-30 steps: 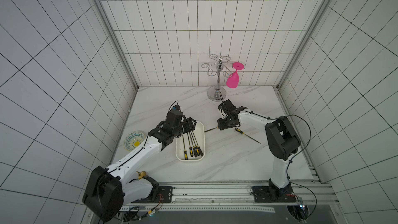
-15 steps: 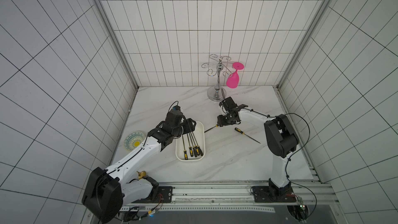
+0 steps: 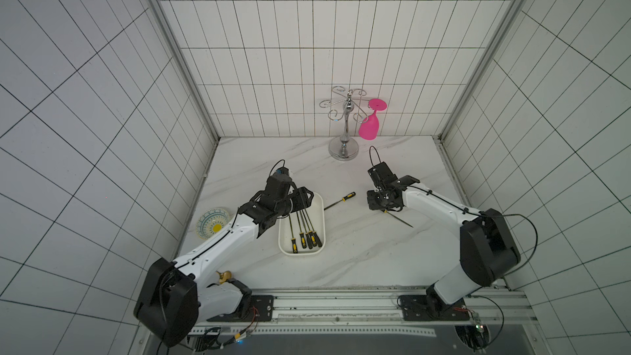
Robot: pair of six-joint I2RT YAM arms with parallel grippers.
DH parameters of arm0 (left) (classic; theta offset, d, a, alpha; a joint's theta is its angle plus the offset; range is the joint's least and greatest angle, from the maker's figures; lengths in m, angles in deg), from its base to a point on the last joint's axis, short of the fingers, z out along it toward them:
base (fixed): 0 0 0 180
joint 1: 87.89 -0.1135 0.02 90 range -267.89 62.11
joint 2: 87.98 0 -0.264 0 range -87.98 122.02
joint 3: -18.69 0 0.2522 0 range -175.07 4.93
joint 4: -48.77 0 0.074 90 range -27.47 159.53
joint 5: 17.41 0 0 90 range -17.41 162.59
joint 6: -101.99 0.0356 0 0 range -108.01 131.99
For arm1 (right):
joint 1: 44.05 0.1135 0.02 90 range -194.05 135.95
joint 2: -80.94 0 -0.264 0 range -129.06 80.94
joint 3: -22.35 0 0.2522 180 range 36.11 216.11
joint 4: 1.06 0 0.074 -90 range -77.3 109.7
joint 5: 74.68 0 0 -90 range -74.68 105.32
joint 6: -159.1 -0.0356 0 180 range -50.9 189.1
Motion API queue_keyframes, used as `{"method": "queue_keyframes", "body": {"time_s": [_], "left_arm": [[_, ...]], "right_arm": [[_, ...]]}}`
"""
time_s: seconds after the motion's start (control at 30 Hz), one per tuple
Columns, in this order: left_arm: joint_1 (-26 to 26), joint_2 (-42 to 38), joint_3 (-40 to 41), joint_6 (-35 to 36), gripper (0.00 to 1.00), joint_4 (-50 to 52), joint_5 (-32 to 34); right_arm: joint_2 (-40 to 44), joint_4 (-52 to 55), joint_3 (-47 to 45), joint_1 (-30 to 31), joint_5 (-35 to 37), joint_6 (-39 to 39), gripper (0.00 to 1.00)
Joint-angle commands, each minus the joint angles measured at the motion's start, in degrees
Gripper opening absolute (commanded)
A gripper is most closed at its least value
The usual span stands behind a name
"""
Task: Put the file tool into the storage box
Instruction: Pick up the file tool from the center of the board.
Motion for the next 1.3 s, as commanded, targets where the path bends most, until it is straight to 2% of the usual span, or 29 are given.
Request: {"method": "queue_keyframes", "body": {"time_s": [0.0,0.47,0.67,0.9,1.03,1.27], "left_arm": [[0.21,0.78,-0.5,0.67,0.63,-1.89,-1.35],[0.21,-3.59,3.48,-1.72,0.63,-2.53,1.28],[0.22,-5.21,4.25,-1.96,0.63,-1.45,1.75],[0.21,-6.01,4.02,-1.22,0.63,-0.68,2.34],[0.21,-5.62,3.66,-0.94,0.63,-0.6,2.16],[0.26,-4.73,3.27,-0.89,0.63,-0.42,1.87]], "right_arm": [[1.6,3.9,-4.26,-2.1,0.13,-4.16,0.33],[1.7,-3.07,-15.61,-19.36,-11.09,-12.22,0.36],[-0.14,-5.08,-15.55,-20.98,-10.73,-12.25,0.38],[-7.68,-5.06,-7.49,-21.39,-9.71,-10.8,0.39],[-10.71,-4.89,-3.47,-21.39,-11.06,-9.9,0.44],[-10.39,-5.05,-3.62,-21.24,-13.36,-10.4,0.48]]}}
